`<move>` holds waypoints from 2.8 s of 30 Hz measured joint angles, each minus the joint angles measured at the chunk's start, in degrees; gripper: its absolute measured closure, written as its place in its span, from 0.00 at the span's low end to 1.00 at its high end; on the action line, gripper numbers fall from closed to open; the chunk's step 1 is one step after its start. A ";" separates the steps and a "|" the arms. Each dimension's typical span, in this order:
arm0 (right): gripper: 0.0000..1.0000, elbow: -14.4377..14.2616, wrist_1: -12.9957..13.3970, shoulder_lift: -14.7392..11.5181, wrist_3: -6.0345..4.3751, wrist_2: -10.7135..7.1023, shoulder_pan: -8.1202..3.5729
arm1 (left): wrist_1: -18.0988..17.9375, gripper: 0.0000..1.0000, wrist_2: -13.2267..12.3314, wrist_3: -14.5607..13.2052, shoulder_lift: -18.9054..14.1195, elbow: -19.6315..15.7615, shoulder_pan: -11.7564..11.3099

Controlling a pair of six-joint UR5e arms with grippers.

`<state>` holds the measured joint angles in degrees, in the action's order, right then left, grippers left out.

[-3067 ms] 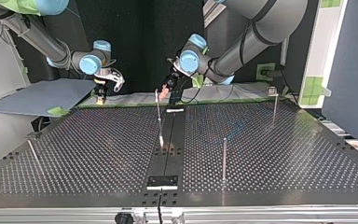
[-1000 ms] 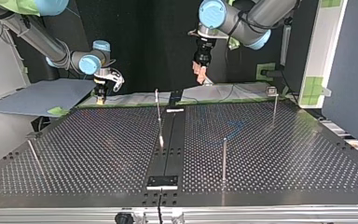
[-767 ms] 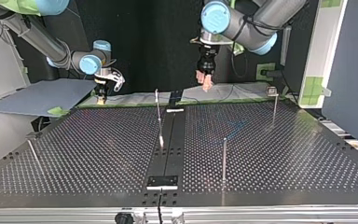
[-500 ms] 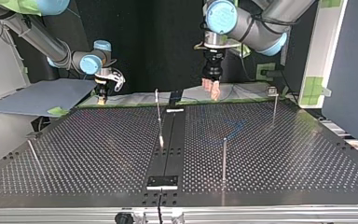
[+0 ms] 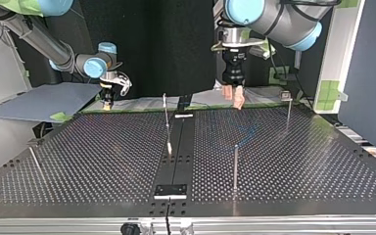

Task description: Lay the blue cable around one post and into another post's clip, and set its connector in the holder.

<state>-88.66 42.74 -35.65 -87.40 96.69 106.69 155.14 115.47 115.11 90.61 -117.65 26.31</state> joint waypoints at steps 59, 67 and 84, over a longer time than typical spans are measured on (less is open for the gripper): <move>1.00 0.01 0.41 0.06 0.11 0.00 -0.30 | -7.39 0.00 -7.24 4.83 -5.92 0.37 -0.19; 1.00 0.01 0.27 0.06 0.12 0.00 -0.15 | -8.01 0.00 -7.12 5.41 -4.63 1.98 -0.19; 1.00 0.01 0.10 0.08 0.11 0.00 -0.19 | -7.69 0.00 -2.95 4.35 -3.77 3.18 -6.97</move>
<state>-88.65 42.84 -35.57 -87.29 96.69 106.50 147.45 112.52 119.46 86.84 -114.47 19.34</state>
